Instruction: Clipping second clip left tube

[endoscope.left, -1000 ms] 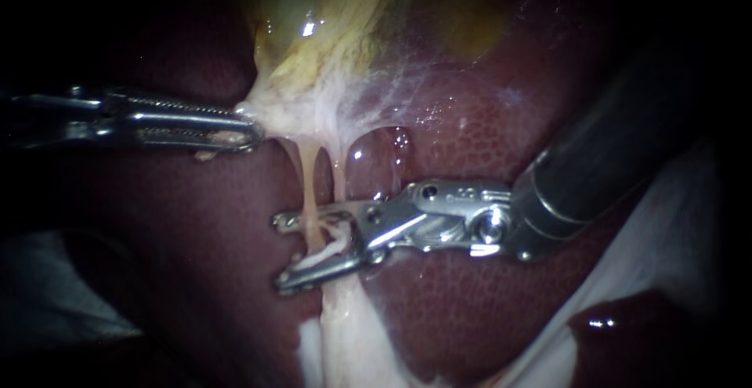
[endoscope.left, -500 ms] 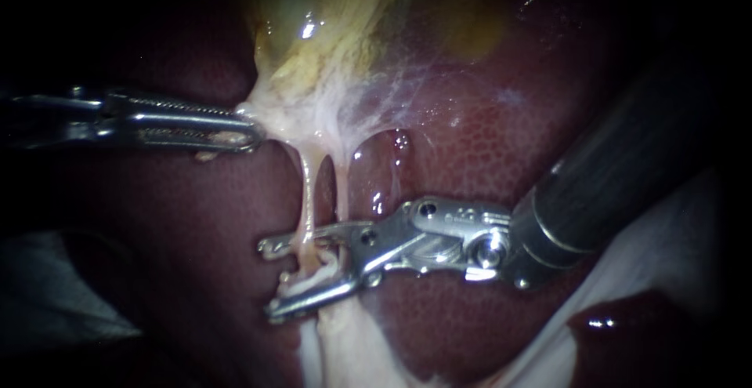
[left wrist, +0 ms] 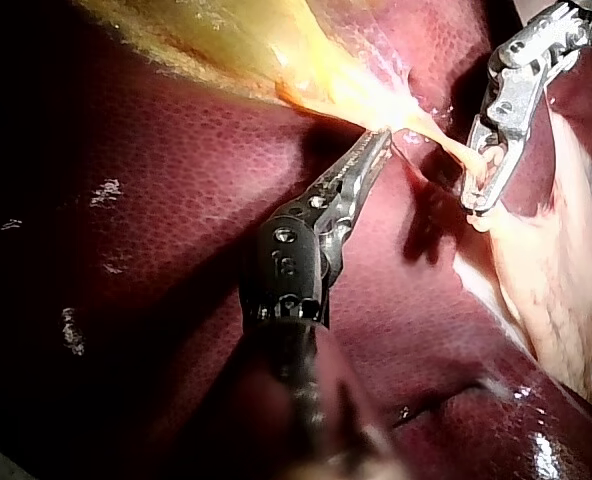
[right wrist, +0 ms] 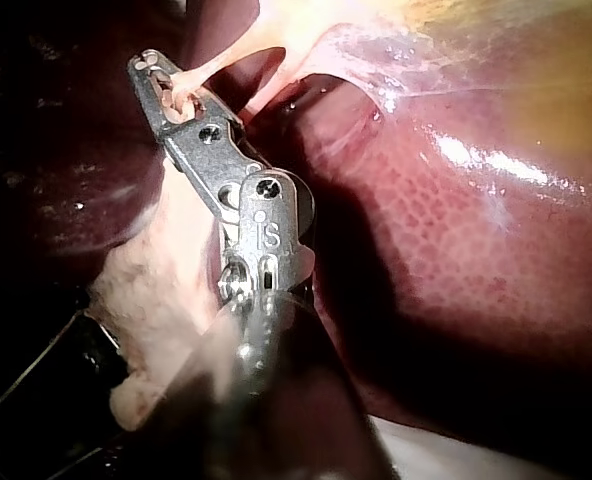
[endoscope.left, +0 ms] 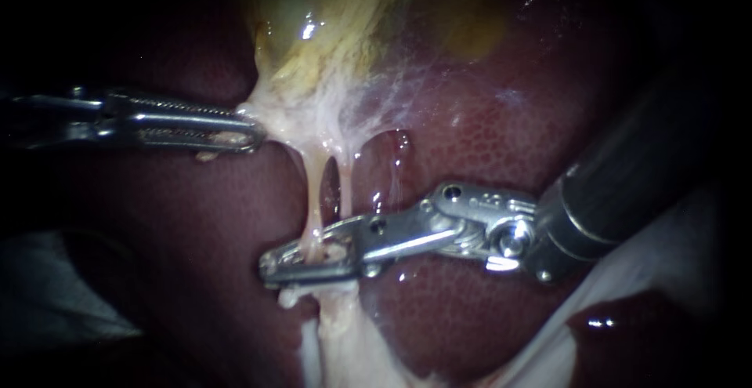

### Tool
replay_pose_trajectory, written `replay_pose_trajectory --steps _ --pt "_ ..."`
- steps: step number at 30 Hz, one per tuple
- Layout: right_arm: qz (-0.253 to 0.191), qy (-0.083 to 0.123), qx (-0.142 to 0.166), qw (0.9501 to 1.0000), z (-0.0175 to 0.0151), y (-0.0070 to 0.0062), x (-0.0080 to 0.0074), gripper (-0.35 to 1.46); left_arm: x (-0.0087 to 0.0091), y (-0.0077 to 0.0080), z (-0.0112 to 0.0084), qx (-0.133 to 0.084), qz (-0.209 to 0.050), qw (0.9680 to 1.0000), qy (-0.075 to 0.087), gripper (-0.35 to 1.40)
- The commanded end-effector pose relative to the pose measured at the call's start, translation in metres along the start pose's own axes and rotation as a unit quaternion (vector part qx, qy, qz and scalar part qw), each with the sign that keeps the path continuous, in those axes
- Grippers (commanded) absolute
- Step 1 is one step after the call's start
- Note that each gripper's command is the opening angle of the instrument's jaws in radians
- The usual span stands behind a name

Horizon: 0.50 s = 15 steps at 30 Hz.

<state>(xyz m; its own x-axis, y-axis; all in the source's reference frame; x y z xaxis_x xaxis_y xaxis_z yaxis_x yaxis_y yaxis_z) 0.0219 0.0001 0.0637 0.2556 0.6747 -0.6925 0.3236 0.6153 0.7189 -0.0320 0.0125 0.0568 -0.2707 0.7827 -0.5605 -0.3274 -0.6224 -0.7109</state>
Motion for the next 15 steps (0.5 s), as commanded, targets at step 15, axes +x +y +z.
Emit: replay_pose_trajectory --steps 15 --pt "0.008 0.001 0.001 1.0 0.0001 0.0001 -0.0002 -0.35 0.0 0.0 0.0 0.0 0.0 1.0 0.0 -0.35"
